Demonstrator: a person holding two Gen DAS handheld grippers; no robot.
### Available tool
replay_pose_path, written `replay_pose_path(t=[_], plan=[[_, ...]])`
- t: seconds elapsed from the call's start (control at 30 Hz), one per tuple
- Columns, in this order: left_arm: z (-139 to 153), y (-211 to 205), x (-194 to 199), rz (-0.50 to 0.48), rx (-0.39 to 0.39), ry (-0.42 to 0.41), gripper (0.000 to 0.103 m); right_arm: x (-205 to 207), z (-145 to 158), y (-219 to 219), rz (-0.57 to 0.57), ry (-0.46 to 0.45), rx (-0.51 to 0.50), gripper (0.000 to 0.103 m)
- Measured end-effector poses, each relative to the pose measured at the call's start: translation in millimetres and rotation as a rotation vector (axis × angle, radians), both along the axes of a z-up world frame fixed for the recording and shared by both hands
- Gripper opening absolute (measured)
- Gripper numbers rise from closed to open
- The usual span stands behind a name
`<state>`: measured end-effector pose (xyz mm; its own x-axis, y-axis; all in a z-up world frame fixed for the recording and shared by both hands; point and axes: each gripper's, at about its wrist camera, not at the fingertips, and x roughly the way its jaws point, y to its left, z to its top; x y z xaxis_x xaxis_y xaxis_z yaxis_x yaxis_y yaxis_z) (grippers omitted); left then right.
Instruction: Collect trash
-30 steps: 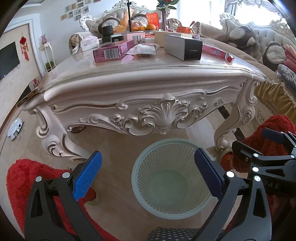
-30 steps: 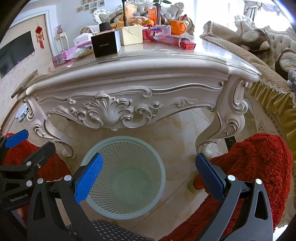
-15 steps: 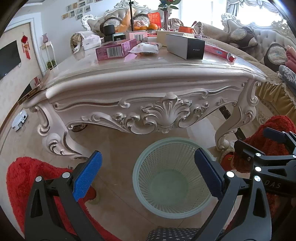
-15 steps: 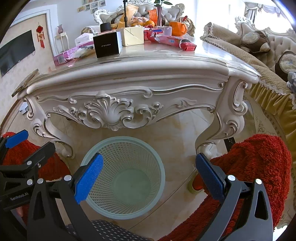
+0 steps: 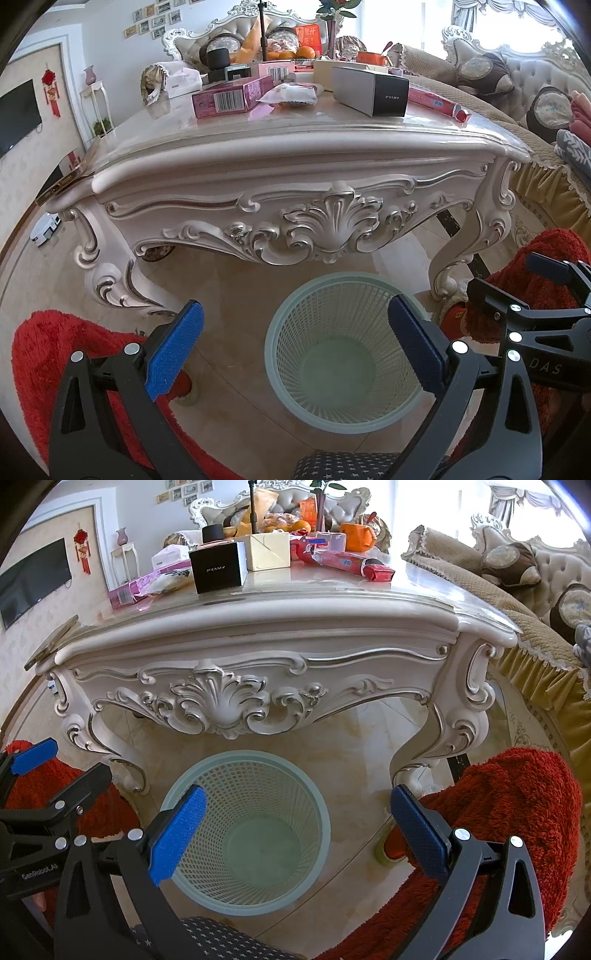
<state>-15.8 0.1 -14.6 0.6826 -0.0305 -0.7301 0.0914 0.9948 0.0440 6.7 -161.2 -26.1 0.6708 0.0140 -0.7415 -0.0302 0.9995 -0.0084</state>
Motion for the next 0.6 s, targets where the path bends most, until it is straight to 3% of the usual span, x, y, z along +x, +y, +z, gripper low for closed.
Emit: replay_pose_path(t=[0.4,0.6], plan=[[-5.1,-0.9,0.3,0.002,0.008,0.013,0.097,0.1,-0.7,-0.1,0.002,0.008,0.006,0.096],[-9.7,0.8,4.2,-0.042,-0.02,0.043,0.097,2.6,4.7,-7.6,0.034,-0.014,0.031,0.096]])
